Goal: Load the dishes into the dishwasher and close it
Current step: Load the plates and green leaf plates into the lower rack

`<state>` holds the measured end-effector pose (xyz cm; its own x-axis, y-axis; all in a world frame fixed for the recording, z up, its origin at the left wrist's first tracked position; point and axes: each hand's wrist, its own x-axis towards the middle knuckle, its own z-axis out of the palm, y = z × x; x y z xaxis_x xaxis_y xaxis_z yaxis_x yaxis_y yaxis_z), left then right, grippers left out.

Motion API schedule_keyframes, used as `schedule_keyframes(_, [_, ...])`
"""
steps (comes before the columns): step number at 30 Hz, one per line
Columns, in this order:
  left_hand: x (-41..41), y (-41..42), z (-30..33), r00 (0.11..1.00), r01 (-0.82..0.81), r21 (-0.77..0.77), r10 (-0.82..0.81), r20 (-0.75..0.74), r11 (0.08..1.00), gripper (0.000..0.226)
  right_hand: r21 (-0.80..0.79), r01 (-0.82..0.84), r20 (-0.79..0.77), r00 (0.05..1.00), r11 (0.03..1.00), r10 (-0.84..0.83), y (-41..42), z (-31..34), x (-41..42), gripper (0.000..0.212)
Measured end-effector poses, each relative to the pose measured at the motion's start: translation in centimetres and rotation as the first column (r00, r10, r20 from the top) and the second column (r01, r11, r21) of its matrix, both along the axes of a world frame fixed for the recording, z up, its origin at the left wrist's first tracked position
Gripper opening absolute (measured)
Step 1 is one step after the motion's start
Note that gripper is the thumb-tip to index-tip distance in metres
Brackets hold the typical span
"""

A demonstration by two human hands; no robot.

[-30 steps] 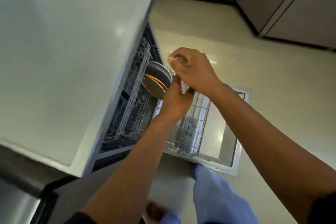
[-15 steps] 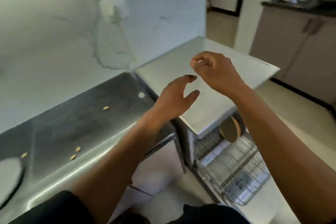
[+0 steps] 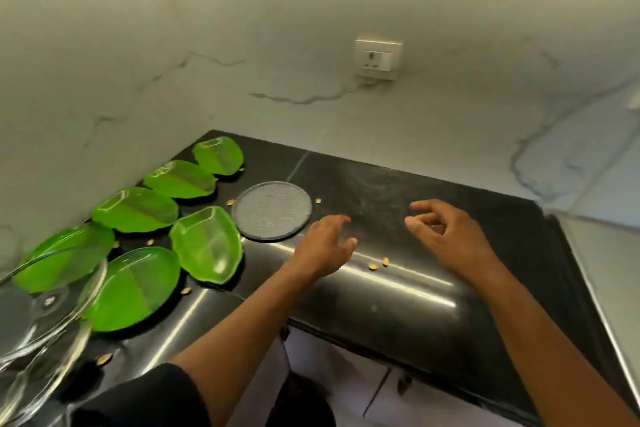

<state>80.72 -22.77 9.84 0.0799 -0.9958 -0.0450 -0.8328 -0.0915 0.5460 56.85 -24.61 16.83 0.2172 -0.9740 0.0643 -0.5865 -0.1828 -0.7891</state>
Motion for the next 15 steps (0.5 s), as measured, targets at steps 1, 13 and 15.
schedule_keyframes(1, [2.0,-0.1,-1.0,0.998,-0.039,0.012,0.039,0.047,0.999,0.056,0.021,-0.026,-0.002,1.0,0.999,0.026,-0.6,-0.4,2.0,0.03])
schedule_keyframes(13, [12.7,-4.7,-8.8,0.898,-0.172,-0.062,0.182,0.401,0.983,0.006,0.197,-0.097,-0.078,0.99,0.976,0.114,-4.9,-3.9,12.6,0.025])
schedule_keyframes(15, [13.0,-5.2,-8.9,0.899,-0.118,-0.081,0.141,0.414,0.99,0.007,0.204,-0.081,-0.105,0.989,0.976,0.104,-5.4,-3.9,12.4,0.025])
